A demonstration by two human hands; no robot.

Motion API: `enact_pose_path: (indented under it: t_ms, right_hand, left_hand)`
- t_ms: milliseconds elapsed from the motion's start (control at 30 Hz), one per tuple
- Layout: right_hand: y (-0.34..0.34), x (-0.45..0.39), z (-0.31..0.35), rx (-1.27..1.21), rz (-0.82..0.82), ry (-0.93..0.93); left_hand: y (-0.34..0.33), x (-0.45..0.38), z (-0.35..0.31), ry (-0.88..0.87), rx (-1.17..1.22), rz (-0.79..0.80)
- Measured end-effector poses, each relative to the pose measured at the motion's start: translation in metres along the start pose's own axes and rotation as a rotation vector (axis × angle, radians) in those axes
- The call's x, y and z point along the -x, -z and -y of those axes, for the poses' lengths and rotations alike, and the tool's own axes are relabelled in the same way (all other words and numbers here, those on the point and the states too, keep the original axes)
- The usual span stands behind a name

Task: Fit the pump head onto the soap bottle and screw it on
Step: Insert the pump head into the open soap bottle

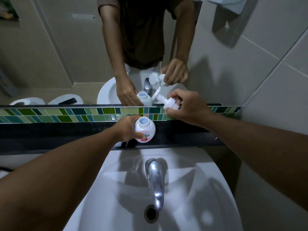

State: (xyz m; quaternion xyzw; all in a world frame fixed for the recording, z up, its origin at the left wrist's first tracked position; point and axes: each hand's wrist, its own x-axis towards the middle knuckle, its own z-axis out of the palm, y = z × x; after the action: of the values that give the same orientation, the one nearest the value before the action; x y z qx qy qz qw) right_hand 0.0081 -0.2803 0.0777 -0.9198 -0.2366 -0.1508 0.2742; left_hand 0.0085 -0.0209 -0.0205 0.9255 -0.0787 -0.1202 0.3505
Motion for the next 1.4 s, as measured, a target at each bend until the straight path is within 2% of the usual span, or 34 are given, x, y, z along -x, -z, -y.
enact_pose_path:
  t_ms: [100,300,467,567,967,1133,1200,1267,1400]
  right_hand:
    - [0.003,-0.014,0.013,-0.043,-0.054,0.041]
    - [0.007,-0.023,0.036,-0.143,-0.046,0.01]
    - [-0.017,-0.024,0.055,-0.493,-0.089,-0.145]
    - [-0.036,-0.016,0.056,-0.597,-0.058,-0.197]
    - [-0.087,0.009,0.037,-0.452,0.02,-0.191]
    - [-0.1,0.015,0.032,-0.345,-0.066,-0.188]
    - [-0.106,0.019,0.029,-0.304,-0.055,-0.178]
    - [-0.115,0.023,0.027,-0.282,-0.032,-0.215]
    - [-0.129,0.024,0.034,-0.26,-0.093,-0.39]
  left_hand:
    - [0.001,0.0,-0.001,0.003,0.014,0.009]
    - [0.0,0.0,-0.002,0.02,0.018,0.013]
    - [0.001,0.002,-0.004,0.029,0.026,0.008]
    - [0.001,0.003,-0.005,0.031,0.024,0.015]
    - [0.002,0.005,-0.006,0.04,-0.001,0.014]
    - [0.003,0.007,-0.009,0.023,-0.003,0.014]
    - [0.002,0.008,-0.008,0.017,-0.002,0.007]
    - [0.002,0.008,-0.008,0.009,-0.006,0.002]
    - [0.001,0.007,-0.008,-0.003,-0.013,-0.005]
